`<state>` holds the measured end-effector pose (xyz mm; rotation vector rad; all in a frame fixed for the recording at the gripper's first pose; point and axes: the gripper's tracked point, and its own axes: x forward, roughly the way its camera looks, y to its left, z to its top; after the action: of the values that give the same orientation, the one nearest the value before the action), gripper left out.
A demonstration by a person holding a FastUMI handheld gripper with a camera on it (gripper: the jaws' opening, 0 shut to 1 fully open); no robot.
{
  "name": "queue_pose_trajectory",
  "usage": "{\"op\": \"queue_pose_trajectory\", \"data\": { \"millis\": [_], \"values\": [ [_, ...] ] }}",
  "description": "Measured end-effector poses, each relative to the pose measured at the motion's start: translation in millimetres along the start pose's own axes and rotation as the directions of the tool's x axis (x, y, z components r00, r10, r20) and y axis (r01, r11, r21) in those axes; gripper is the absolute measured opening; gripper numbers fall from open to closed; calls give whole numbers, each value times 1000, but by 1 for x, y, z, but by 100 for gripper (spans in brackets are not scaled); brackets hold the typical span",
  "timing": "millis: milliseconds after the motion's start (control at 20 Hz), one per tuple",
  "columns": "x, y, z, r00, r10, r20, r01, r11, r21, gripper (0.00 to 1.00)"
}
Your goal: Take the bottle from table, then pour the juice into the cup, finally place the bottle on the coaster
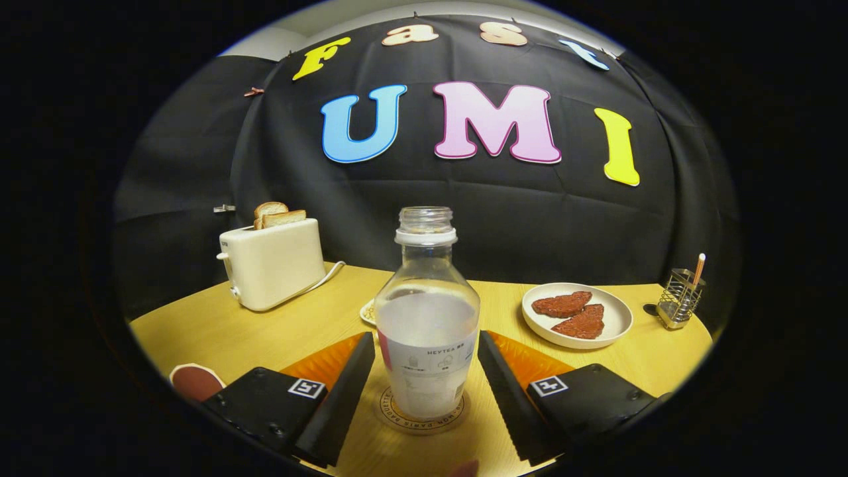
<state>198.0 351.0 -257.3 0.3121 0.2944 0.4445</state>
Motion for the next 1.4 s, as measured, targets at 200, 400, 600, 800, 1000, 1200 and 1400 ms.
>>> {"op": "queue_pose_trajectory", "data": {
  "millis": [200,400,600,800,1000,1200,1400],
  "values": [
    [-16,-1,1,1000,-2,-8,2,1000,-15,97],
    [-48,-2,15,1000,-15,-2,15,1000,5,97],
    [-92,-4,50,999,-30,34,30,1000,9,96],
    [-146,-7,99,996,-59,70,60,998,-10,96],
    [-190,-20,153,983,-124,137,129,991,-31,96],
    [-237,-25,190,962,-197,191,203,979,-14,96],
    [-269,-23,223,937,-244,250,261,965,-37,96]
  ]
}}
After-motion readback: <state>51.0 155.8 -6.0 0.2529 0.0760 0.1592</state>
